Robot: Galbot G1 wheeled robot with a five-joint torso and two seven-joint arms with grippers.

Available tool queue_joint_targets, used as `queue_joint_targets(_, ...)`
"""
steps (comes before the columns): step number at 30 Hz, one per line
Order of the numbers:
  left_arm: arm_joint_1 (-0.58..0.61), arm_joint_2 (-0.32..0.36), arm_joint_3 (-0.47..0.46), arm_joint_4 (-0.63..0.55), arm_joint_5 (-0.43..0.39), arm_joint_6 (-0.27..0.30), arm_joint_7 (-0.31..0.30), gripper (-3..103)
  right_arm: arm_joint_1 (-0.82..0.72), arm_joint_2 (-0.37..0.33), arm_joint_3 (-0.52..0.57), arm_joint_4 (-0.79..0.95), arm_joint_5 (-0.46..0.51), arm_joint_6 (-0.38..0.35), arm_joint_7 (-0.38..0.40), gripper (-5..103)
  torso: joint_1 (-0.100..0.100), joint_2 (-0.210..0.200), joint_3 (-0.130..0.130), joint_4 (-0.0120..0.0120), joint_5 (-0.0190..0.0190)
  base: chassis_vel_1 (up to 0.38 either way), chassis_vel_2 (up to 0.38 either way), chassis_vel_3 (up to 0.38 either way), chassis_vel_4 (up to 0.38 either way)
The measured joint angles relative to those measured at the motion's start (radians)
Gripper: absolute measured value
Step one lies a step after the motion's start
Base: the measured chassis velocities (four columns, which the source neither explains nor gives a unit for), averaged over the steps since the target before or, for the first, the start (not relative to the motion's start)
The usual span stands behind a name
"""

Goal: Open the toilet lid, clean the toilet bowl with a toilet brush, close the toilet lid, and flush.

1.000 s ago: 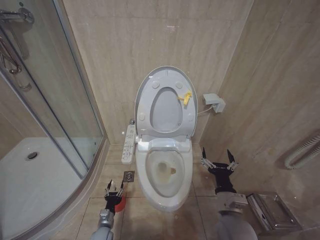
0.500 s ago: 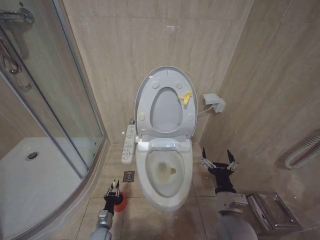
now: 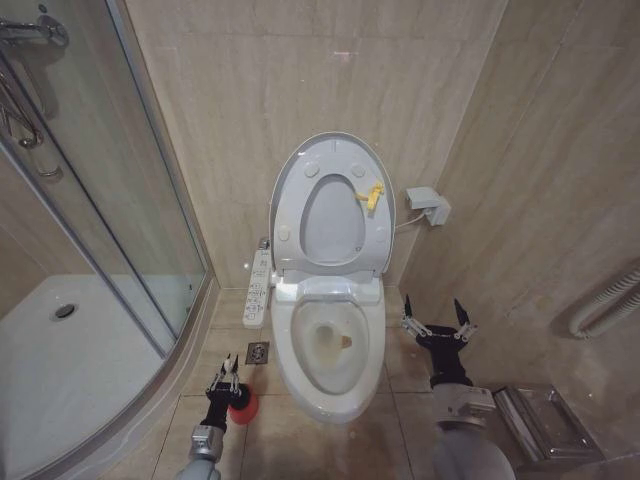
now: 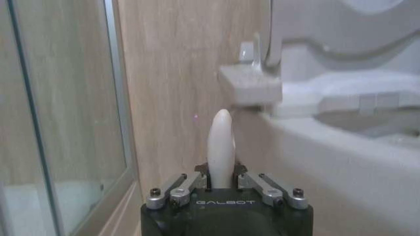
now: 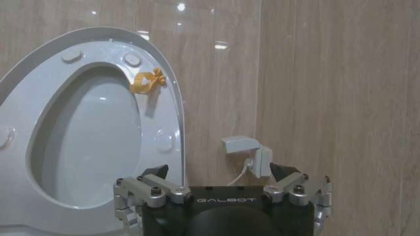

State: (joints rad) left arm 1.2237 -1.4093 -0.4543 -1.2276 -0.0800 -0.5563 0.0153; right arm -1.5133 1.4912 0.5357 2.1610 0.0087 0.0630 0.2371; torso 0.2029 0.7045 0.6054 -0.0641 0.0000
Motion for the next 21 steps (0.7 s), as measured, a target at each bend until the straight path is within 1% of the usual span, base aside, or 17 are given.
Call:
queue_joint_targets(1,0.0,0.0,0.0,0.0,0.0,0.0,0.0,20,0.0,0.0,0.0,0.0,0.0,0.0,0.0,100,0.0,0.0,0.0,0.0,0.0,0.0,0.0,0.0,0.0)
queue_joint_targets(4,0.061,0.008,-0.002,-0.123,-0.001,0.032,0.0,20,0.0,0.0,0.0,0.0,0.0,0.0,0.0,100,0.0,0.0,0.0,0.0,-0.0001,0.0,0.0,0.0,0.0)
queue_joint_targets(5,0.061,0.008,-0.002,-0.123,-0.001,0.032,0.0,20,0.0,0.0,0.0,0.0,0.0,0.0,0.0,100,0.0,0.0,0.0,0.0,-0.0001,0.0,0.0,0.0,0.0)
queue_joint_targets(8,0.14,0.026,-0.009,-0.291,0.0,0.059,-0.002,20,0.0,0.0,0.0,0.0,0.0,0.0,0.0,100,0.0,0.0,0.0,0.0002,-0.0001,0.0,0.0,0.0,0.0)
queue_joint_targets(9,0.14,0.026,-0.009,-0.291,0.0,0.059,-0.002,20,0.0,0.0,0.0,0.0,0.0,0.0,0.0,100,0.0,0.0,0.0,0.0002,-0.0001,0.0,0.0,0.0,0.0)
queue_joint_targets(11,0.2,0.042,-0.017,-0.441,-0.012,0.09,-0.009,20,0.0,0.0,0.0,0.0,0.0,0.0,0.0,100,0.0,0.0,0.0,0.0002,0.0,0.0,0.0,0.0,0.0)
queue_joint_targets(12,0.2,0.042,-0.017,-0.441,-0.012,0.09,-0.009,20,0.0,0.0,0.0,0.0,0.0,0.0,0.0,100,0.0,0.0,0.0,0.0002,0.0,0.0,0.0,0.0,0.0)
queue_joint_targets(13,0.212,0.044,-0.019,-0.476,-0.018,0.097,-0.011,20,0.0,0.0,0.0,0.0,0.0,0.0,0.0,100,0.0,0.0,0.0,0.0003,-0.0001,0.0,0.0,0.0,0.0)
queue_joint_targets(15,0.248,0.048,-0.029,-0.61,-0.034,0.122,-0.019,20,0.0,0.0,0.0,0.0,0.0,0.0,0.0,100,0.0,0.0,0.0,0.0,0.0001,0.0,0.0,0.0,0.0)
queue_joint_targets(16,0.248,0.048,-0.029,-0.61,-0.034,0.122,-0.019,20,0.0,0.0,0.0,0.0,0.0,0.0,0.0,100,0.0,0.0,0.0,0.0,0.0001,0.0,0.0,0.0,0.0)
queue_joint_targets(18,0.287,0.05,-0.035,-0.731,-0.038,0.152,-0.025,20,0.0,0.0,0.0,0.0,0.0,0.0,0.0,100,0.0,0.0,0.0,-0.0001,0.0001,0.0,0.0,0.0,0.0)
queue_joint_targets(19,0.306,0.05,-0.036,-0.774,-0.039,0.165,-0.028,20,0.0,0.0,0.0,0.0,0.0,0.0,0.0,100,0.0,0.0,0.0,0.0001,0.0001,0.0,0.0,0.0,0.0)
queue_joint_targets(20,0.306,0.05,-0.036,-0.774,-0.039,0.165,-0.028,20,0.0,0.0,0.0,0.0,0.0,0.0,0.0,100,0.0,0.0,0.0,0.0001,0.0001,0.0,0.0,0.0,0.0)
queue_joint_targets(21,0.33,0.05,-0.035,-0.82,-0.041,0.182,-0.03,20,0.0,0.0,0.0,0.0,0.0,0.0,0.0,100,0.0,0.0,0.0,0.0,0.0001,0.0,0.0,0.0,0.0)
